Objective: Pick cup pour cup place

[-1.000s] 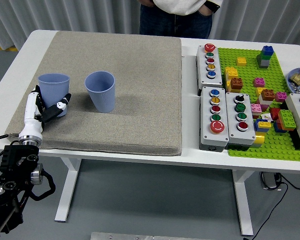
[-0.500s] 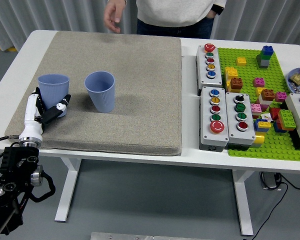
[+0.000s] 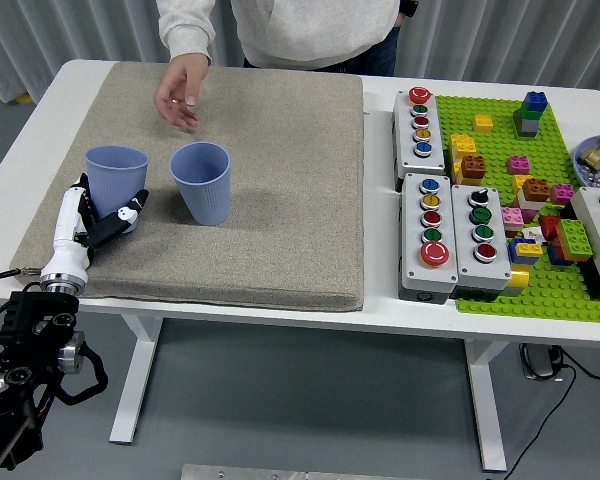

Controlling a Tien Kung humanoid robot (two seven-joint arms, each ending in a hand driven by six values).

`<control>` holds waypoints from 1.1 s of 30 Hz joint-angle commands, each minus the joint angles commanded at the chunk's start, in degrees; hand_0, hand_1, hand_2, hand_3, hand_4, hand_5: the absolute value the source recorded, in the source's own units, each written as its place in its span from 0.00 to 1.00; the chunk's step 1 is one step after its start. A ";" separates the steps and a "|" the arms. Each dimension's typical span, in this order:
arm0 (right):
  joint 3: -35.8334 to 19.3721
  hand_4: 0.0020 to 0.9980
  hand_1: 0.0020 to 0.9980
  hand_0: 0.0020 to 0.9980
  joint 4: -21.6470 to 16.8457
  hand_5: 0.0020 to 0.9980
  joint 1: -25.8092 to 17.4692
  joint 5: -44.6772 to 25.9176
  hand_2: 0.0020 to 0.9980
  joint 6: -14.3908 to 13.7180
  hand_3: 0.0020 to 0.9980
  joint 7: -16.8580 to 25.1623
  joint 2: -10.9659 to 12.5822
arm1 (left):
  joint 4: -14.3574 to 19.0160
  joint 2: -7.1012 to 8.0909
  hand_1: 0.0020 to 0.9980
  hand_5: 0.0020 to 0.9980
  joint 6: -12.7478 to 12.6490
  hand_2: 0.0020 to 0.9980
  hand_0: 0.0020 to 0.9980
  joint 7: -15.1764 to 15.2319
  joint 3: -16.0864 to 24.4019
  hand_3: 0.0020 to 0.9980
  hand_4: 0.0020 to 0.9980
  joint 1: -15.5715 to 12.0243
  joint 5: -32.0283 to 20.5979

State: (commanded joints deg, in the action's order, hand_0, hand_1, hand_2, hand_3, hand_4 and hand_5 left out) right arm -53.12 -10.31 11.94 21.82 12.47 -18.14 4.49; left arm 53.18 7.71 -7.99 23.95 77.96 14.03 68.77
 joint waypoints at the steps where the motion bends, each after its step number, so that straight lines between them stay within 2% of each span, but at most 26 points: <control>1: -0.02 0.12 0.70 0.75 0.00 0.27 0.05 -0.03 0.75 -0.01 0.61 0.01 0.01 | 0.03 0.02 0.73 0.34 0.05 0.91 0.67 -0.08 -0.01 0.87 0.88 0.08 0.08; 12: 0.12 0.12 0.70 0.75 0.00 0.27 0.20 -0.30 0.75 0.01 0.61 0.04 0.05 | 0.07 0.07 0.73 0.35 -0.08 0.91 0.67 -0.22 0.01 0.87 0.89 0.23 0.26; 29: 0.04 0.12 0.70 0.75 0.00 0.27 0.21 -0.29 0.75 0.06 0.61 0.05 0.08 | 1.98 0.79 0.76 0.36 1.78 0.94 0.69 -0.96 0.45 0.91 0.90 -0.10 3.00; 30: 0.03 0.12 0.70 0.75 0.00 0.27 0.19 -0.29 0.75 0.06 0.61 0.04 0.08 | 2.04 0.83 0.79 0.37 1.91 0.95 0.72 -1.06 0.55 0.91 0.91 -0.14 3.08; 33: -0.01 0.12 0.70 0.75 0.00 0.27 0.15 -0.23 0.75 0.06 0.61 0.01 0.06 | 1.97 0.84 0.79 0.37 2.28 0.95 0.72 -1.39 0.85 0.91 0.91 -0.15 3.53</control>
State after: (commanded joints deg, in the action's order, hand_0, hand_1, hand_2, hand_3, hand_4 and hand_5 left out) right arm -53.13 -10.31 12.10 21.59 12.54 -18.13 4.55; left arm 55.15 8.56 -5.71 22.56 78.81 13.88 72.30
